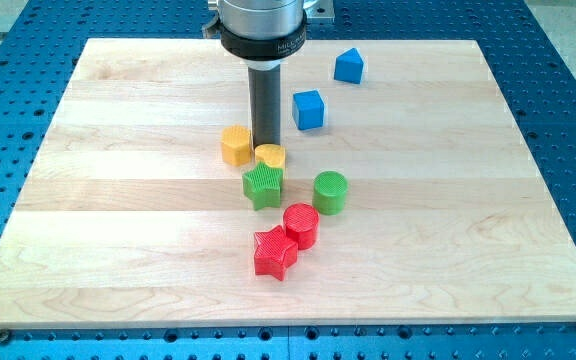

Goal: Move the green blocks and yellow blocks close to the red blocks

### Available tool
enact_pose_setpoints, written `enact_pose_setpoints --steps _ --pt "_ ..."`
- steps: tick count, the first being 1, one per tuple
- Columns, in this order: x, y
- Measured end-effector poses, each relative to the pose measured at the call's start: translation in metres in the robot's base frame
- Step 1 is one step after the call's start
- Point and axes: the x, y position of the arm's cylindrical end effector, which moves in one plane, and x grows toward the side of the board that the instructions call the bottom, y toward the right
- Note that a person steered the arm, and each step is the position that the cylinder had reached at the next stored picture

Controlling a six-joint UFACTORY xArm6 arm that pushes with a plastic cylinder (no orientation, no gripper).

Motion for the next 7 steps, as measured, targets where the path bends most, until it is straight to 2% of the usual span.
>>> enact_pose_setpoints --steps 1,2,3,4,5,6,7 --pt "-0.031 -0.002" --pt "-0.028 -0.047" --pt "0.071 -0.042" --pt "0.079 -0.041" --pt "0.007 -0.041" --pt "0.003 0.023" --pt "0.062 0.028"
